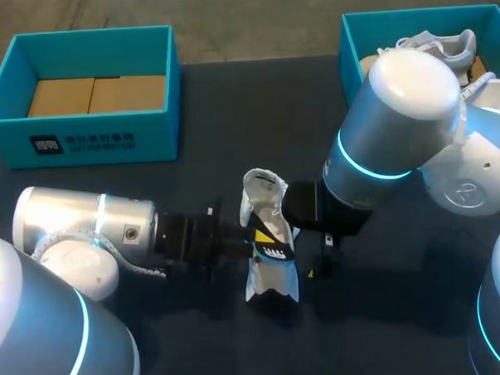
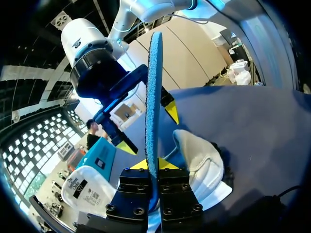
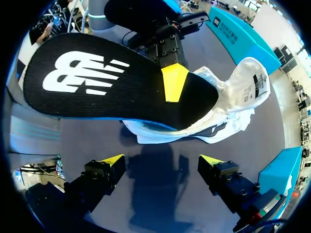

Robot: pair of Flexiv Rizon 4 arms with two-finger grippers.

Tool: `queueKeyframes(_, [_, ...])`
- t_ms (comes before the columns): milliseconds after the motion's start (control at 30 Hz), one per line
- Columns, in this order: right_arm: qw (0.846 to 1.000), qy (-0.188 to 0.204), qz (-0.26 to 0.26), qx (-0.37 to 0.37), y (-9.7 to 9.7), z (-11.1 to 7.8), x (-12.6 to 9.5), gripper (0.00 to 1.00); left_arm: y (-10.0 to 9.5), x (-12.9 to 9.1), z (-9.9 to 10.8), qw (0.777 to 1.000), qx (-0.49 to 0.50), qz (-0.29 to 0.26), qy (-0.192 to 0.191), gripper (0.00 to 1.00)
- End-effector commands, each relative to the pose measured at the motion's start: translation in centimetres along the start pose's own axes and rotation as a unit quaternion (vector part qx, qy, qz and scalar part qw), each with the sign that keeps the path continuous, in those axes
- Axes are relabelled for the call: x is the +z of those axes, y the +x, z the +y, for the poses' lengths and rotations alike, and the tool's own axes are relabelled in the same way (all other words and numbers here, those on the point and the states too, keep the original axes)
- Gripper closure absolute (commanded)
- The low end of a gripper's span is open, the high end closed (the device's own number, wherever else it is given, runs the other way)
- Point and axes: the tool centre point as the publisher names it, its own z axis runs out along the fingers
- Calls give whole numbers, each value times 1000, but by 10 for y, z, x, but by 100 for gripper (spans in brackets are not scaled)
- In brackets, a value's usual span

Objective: Take the shoe out of the shoebox, open the shoe tongue, remove and reinsert the insole, then place the shoe into the shoebox

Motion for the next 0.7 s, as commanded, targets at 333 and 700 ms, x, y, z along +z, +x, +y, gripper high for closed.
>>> queueKeyframes(333, [1000, 0, -1, 0, 1, 0, 1, 0, 0, 4, -1, 1000, -4, 1, -8, 100])
queueKeyframes(700, [1000, 0, -1, 0, 1, 0, 1, 0, 0, 4, -16, 1000, -3, -1, 9, 78])
